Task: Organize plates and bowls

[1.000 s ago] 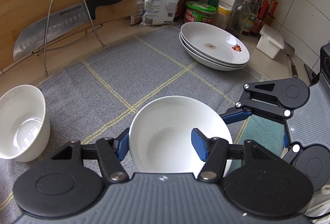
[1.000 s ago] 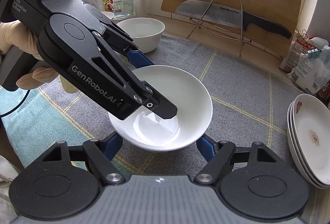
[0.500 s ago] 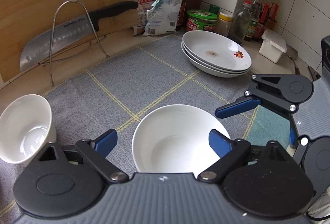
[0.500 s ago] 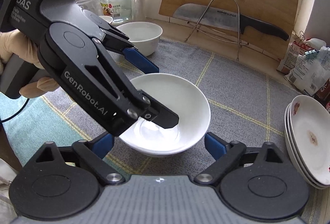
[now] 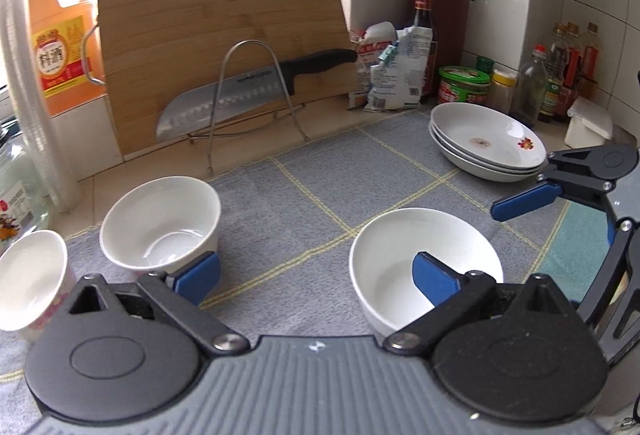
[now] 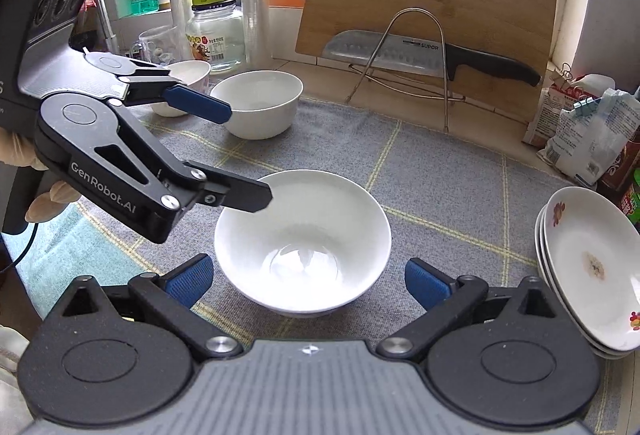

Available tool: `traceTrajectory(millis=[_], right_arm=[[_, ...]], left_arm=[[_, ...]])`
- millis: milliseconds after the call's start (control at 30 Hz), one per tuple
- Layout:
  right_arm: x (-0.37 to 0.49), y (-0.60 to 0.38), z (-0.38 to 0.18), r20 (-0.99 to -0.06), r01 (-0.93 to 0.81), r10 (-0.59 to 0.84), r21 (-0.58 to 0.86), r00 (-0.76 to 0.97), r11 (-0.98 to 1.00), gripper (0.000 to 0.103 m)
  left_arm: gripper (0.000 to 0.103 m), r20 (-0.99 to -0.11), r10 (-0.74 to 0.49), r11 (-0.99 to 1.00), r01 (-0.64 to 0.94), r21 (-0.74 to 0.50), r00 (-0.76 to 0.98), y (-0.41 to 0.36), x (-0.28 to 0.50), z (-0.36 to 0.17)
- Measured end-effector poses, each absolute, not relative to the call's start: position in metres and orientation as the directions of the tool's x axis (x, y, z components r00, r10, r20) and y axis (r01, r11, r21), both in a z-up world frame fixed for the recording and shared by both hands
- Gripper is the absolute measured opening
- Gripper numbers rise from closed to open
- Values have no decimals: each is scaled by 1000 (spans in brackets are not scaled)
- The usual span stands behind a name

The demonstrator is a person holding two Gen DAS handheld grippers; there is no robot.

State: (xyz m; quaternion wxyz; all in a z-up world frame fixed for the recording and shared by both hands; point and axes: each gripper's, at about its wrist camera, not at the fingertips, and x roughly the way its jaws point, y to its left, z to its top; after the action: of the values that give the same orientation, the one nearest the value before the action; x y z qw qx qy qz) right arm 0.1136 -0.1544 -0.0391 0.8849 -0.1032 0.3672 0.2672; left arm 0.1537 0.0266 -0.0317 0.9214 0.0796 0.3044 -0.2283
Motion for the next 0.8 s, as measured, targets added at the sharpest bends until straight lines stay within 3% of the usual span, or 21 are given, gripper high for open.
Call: traceTrajectory(millis=[300, 800], right_arm=[[126, -142, -30, -709, -551, 403, 25, 578, 834, 103], [172, -88, -4, -743, -580, 397, 14, 539, 814, 103]], left_arm=[[102, -591, -257, 935, 352, 50, 765, 65, 153, -43], [102, -559, -238, 941, 332, 72, 794, 89, 172, -55]])
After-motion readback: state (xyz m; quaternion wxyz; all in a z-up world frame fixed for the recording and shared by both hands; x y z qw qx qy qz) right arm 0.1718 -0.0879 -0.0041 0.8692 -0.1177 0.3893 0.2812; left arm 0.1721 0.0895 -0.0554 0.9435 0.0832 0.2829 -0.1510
